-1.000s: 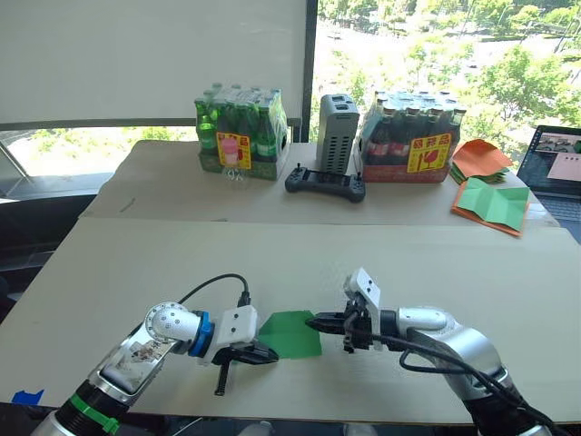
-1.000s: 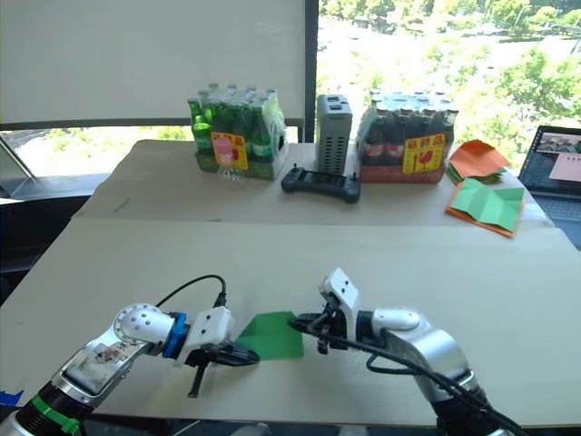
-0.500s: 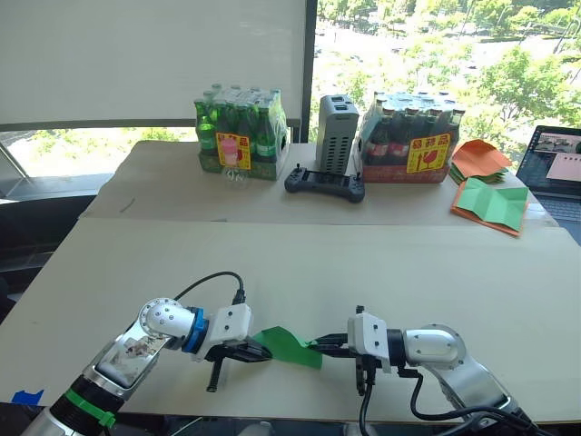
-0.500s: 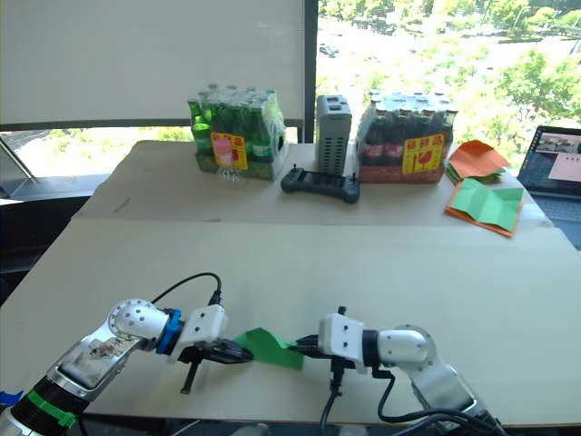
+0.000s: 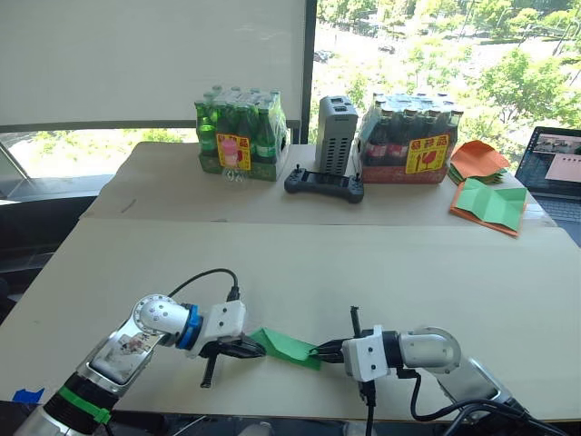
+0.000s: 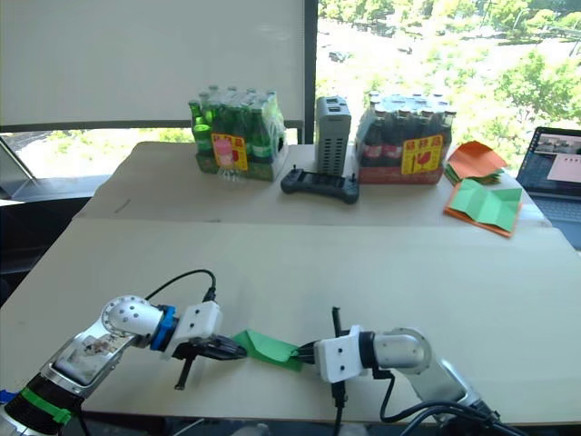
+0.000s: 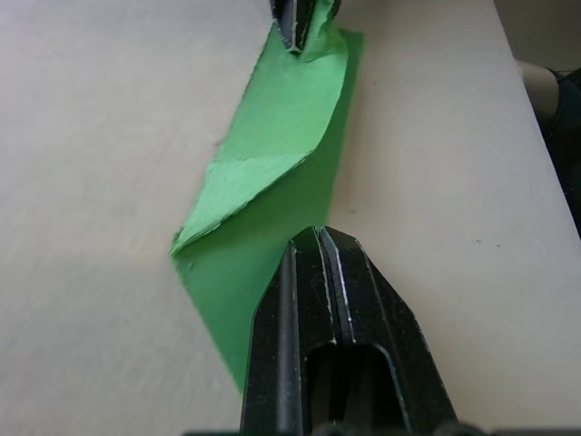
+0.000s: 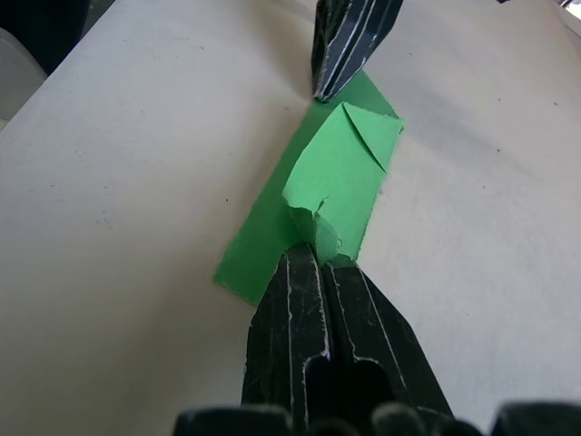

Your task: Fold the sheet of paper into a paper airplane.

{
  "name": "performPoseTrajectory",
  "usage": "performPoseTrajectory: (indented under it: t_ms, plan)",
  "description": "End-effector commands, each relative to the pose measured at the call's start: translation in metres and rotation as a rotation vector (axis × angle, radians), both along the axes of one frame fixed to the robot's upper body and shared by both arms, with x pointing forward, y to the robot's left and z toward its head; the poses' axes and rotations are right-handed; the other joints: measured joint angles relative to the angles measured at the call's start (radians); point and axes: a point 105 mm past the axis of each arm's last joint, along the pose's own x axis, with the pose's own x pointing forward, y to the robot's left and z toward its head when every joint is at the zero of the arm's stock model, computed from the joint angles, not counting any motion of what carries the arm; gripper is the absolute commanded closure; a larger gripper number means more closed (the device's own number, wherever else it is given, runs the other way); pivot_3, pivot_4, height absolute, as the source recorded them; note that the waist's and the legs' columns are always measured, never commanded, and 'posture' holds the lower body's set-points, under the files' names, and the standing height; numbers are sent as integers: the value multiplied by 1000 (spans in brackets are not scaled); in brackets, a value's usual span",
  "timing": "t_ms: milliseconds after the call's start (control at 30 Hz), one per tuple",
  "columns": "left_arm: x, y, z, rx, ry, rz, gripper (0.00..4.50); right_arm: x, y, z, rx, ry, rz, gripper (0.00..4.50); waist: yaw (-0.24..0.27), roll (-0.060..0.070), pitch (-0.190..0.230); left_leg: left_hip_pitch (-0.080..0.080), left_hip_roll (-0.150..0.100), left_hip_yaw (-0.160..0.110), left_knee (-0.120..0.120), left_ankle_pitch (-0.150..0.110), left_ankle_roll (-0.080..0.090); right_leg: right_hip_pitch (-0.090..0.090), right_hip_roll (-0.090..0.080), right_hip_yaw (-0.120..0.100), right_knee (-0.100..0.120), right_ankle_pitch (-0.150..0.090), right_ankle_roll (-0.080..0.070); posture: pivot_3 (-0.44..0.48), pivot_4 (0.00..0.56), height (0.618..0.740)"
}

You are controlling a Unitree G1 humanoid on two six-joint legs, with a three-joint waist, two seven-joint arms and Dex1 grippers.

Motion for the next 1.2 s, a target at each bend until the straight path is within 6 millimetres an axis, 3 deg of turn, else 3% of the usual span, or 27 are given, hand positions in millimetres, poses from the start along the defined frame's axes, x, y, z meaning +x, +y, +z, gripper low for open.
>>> performPoseTrajectory:
  t_ms: [33, 133, 233, 533, 567, 667, 800, 1033, 1200]
  plan:
    - [4, -1, 33, -83, -31, 14, 4500, 2, -4, -13, -54, 32, -32, 4435, 0, 0, 0, 0, 0, 0, 0, 0, 0, 0, 0, 0, 0, 0, 0, 0, 150, 675]
    - [8, -4, 50, -154, -24, 34, 4500, 3, -5, -13, -55, 44, -37, 4435, 0, 0, 0, 0, 0, 0, 0, 0, 0, 0, 0, 0, 0, 0, 0, 0, 150, 675]
    - [9, -9, 48, -164, -12, 30, 4500, 2, -5, -14, -62, 48, -35, 4435, -3, 0, 0, 1, 0, 0, 0, 0, -1, 0, 0, 0, 0, 0, 0, 0, 150, 675]
    - [9, -32, 13, -101, -7, -36, 4500, -1, -1, -9, -50, 82, -17, 4435, -1, 0, 0, 1, 0, 0, 0, 0, -1, 1, 0, 1, 0, 0, 0, 0, 150, 675]
    - [9, -32, 8, -81, -13, -40, 4500, -2, 0, -9, -48, 92, -16, 3857, -2, 0, 0, 1, 0, 0, 0, 0, -1, 1, 0, 1, 0, 0, 0, 0, 150, 675]
    - [10, -30, -2, -31, -32, -54, 4500, -3, 1, -7, -44, 109, -22, 2854, 2, 0, 0, 1, 0, 0, 0, 0, -1, 1, 0, 0, 0, 0, 0, 0, 150, 675]
    - [6, -32, -10, -12, -33, -79, 4500, -7, 5, 10, 42, 198, -47, 1509, 3, 0, 0, 0, 0, -1, 0, 0, 0, 1, 0, 0, -1, 0, 0, 0, 150, 675]
    - [7, -32, -12, -5, -40, -86, 4500, -23, 7, 43, 105, 390, -13, 1509, 3, 0, 0, -2, 0, -1, 0, 0, 1, 0, -1, 0, -3, 0, 0, 0, 150, 675]
    - [6, -33, -13, -3, -43, -88, 4500, -2, 27, 67, 272, 433, -114, 1509, 3, 0, 0, -2, 0, -1, 0, 0, 1, 1, -1, 0, -3, 0, 0, 0, 150, 675]
